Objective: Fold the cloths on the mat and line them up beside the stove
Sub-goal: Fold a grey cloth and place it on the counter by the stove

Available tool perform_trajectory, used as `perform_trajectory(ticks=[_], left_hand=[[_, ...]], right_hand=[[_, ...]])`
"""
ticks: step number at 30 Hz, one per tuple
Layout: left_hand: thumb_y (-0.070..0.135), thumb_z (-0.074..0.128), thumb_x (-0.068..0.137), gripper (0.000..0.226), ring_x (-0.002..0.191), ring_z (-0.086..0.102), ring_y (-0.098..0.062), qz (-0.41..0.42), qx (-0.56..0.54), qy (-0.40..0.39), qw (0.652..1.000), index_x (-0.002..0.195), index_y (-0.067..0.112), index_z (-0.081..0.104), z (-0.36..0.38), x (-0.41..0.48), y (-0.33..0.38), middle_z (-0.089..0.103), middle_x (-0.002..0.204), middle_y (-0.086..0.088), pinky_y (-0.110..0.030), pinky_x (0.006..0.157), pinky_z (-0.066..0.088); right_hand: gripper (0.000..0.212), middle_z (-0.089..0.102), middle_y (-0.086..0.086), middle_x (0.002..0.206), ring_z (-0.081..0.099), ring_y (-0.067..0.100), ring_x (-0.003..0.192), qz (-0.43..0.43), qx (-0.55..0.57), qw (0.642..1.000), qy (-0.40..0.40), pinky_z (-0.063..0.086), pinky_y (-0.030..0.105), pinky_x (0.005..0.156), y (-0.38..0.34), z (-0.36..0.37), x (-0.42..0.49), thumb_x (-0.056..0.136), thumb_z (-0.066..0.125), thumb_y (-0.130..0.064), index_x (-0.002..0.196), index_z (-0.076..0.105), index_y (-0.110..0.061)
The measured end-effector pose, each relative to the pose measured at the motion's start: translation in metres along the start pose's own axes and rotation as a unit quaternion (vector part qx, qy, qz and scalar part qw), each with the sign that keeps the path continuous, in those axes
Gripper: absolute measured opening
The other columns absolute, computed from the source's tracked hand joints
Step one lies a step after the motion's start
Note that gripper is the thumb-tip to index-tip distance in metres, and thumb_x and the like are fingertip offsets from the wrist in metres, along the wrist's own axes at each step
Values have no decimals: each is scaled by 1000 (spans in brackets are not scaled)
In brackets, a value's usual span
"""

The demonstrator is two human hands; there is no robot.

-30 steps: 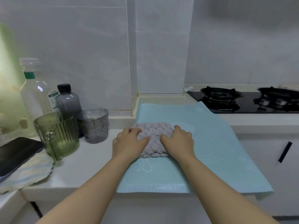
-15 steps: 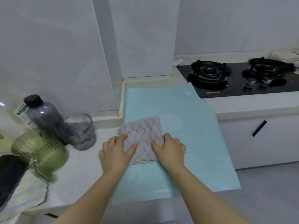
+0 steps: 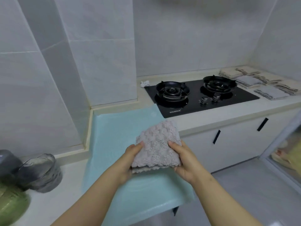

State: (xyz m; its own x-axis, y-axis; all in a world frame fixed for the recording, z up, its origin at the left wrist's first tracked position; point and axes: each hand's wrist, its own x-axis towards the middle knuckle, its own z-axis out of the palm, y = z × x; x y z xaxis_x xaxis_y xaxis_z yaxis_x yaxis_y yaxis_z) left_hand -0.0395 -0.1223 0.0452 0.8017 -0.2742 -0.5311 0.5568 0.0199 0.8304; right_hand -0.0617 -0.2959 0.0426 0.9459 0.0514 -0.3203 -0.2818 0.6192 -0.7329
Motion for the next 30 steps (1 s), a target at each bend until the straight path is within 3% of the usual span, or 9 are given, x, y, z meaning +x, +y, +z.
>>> perform_trajectory(ticks=[2,4,5,7,10,14,18,23,30], left_hand=[[42,55,82,45,63,66,-22,-47,-92,-70,992,117,13,58,35,9,7,72,94,-9,-21,49,51],[28,59,86,53,64,64,-20,-24,-83,-41,995,135,27,39,67,29,8,64,120,-7,-20,44,48],[21,58,89,61,72,64,-19,5,-54,-19,998,140,35,29,92,45,10,55,132,-5,-21,46,48],[10,54,91,61,86,64,-19,58,-12,-9,998,138,41,31,133,69,12,49,136,0,-24,54,50],[1,47,92,44,80,62,-17,86,20,-38,995,124,30,52,212,103,21,62,115,-2,-22,58,49],[3,50,91,31,71,61,-14,83,29,-37,995,114,21,61,313,138,37,66,94,-4,-20,56,48],[3,65,83,36,81,65,-17,102,48,-51,992,113,22,61,390,179,51,65,105,-7,-23,66,53],[8,76,69,40,113,56,-26,127,104,-52,985,96,34,64,458,238,65,53,127,-8,-37,97,47],[18,65,85,10,87,58,-16,151,97,-63,982,94,23,63,550,357,111,61,114,-7,-25,68,46]], right_hand=[[33,66,17,116,64,31,104,-5,11,1000,17,60,37,71,-22,-30,-1,91,53,-11,124,52,-7],[30,67,16,112,67,30,95,-5,-18,999,49,59,35,62,-43,-58,-4,92,54,-14,121,52,-7],[27,68,15,109,67,28,91,-11,-42,996,73,57,35,60,-59,-79,-4,92,54,-15,117,51,-7],[17,67,13,105,66,26,86,-28,-92,987,126,56,35,63,-84,-114,-4,92,55,-17,106,50,-9],[10,64,10,101,65,21,80,-60,-141,971,184,54,30,56,-137,-171,-3,92,56,-18,96,49,-12],[16,64,7,98,64,18,77,-76,-170,956,225,53,28,55,-208,-243,1,91,58,-17,103,50,-12],[22,63,5,99,64,15,78,-91,-199,947,236,52,23,53,-271,-304,14,91,58,-15,110,49,-13],[31,64,5,112,65,17,86,-118,-211,941,236,53,22,55,-327,-361,38,91,56,-11,116,46,-26],[39,60,7,120,63,16,87,-155,-230,927,253,53,20,54,-416,-436,119,93,53,-11,124,42,-31]])
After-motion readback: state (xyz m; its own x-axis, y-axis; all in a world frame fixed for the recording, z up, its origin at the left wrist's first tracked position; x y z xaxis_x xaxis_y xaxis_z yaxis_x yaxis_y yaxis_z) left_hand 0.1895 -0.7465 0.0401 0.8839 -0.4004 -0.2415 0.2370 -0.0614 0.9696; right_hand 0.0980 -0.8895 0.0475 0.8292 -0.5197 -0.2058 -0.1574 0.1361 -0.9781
